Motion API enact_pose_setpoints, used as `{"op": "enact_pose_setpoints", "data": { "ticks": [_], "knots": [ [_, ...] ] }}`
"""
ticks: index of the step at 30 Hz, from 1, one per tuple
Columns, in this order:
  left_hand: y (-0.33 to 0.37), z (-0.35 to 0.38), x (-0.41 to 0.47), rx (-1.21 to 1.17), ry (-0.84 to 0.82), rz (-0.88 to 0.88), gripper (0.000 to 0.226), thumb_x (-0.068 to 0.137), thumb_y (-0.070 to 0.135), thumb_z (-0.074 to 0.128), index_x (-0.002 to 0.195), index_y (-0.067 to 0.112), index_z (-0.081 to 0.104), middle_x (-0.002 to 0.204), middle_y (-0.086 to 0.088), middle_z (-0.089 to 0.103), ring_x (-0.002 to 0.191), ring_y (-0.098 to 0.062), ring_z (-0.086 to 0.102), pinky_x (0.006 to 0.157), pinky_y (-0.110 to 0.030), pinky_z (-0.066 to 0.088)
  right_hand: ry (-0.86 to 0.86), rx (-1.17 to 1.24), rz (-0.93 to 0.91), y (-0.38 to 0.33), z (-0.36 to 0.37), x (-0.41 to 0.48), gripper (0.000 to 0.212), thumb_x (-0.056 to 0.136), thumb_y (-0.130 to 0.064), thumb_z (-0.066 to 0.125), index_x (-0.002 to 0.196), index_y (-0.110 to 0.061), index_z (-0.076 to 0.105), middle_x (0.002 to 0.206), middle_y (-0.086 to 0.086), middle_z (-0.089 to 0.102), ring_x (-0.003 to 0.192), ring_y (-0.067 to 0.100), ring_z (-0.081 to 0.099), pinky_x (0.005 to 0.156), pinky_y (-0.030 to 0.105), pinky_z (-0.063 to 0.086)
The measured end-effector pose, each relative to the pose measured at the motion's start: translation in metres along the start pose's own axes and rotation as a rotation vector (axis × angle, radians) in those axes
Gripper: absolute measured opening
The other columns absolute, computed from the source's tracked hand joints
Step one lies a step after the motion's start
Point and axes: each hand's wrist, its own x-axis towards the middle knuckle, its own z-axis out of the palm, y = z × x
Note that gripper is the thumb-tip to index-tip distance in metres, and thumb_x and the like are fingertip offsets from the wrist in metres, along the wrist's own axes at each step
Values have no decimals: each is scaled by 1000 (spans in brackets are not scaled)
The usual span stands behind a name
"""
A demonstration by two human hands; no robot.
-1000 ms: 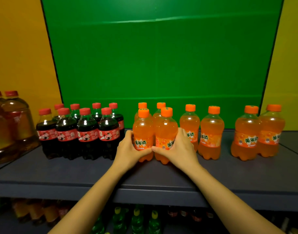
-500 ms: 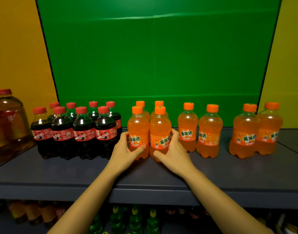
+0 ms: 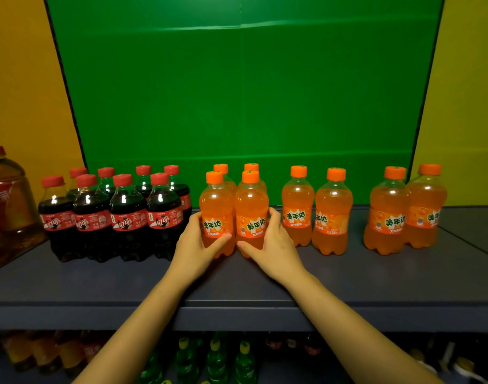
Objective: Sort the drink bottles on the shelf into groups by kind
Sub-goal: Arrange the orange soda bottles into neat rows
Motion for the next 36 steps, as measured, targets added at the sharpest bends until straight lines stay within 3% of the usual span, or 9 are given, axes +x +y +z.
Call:
{"op": "enact_pose_setpoints", "data": {
  "ticks": [5,8,11,13,15,18,21,28,36],
  "knots": [
    [4,-4,-5,24,64,71,68,77,32,70,134,17,36,129,3,51,118,-12,52,101,-34,43,48,74,-11,-2,-11,-2,88,72,-47,71,139,-15,24,141,3,39,130,20,38,107,40,36],
    [14,-8,-16,167,235,199,70,81,35,66,138,9,34,140,-5,42,129,-15,40,107,-25,32,103,58,-82,3,-32,-11,72,74,-44,70,131,-14,38,130,0,46,121,15,45,102,35,41],
    [38,-4,-29,207,360,454,40,86,23,60,119,3,50,124,-6,50,120,-12,44,103,-16,32,263,44,-134,16,-59,-20,45,77,-33,71,114,-17,52,112,-4,53,106,15,53,91,31,45],
    [56,8,-35,121,278,529,27,86,22,55,108,7,54,111,0,52,107,-9,50,94,-16,39,386,56,-136,27,-75,-25,33,76,-24,72,101,-21,52,102,-4,54,95,16,55,81,27,46],
    [70,27,-38,68,129,498,27,85,25,54,109,12,53,108,6,51,102,-6,50,90,-12,38,475,48,-113,38,-85,-28,35,75,-19,74,97,-19,47,100,-3,48,90,20,54,75,22,43],
    [79,61,-41,72,-126,308,47,88,30,58,128,16,40,124,6,44,118,-2,41,94,-5,28,563,3,-54,52,-91,-29,49,70,-18,78,105,-9,44,107,1,38,99,20,47,80,25,43],
    [79,90,-36,9,-269,71,69,88,28,58,143,15,18,146,2,29,133,-8,28,99,-11,19,479,-35,5,67,-94,-24,73,65,-24,82,119,-3,37,117,7,37,108,22,45,90,37,46],
    [81,128,2,-2,-195,-106,71,85,14,62,140,3,19,143,-14,32,134,-26,31,111,-34,29,283,9,102,85,-96,-9,80,68,-25,80,128,-7,30,128,13,48,113,26,52,94,46,46],
    [78,139,21,92,-83,-152,53,86,16,61,128,2,31,133,-16,42,126,-29,40,104,-36,34,95,95,126,90,-108,6,75,76,-21,73,135,-8,29,136,12,45,121,23,49,100,40,45]
  ]
}}
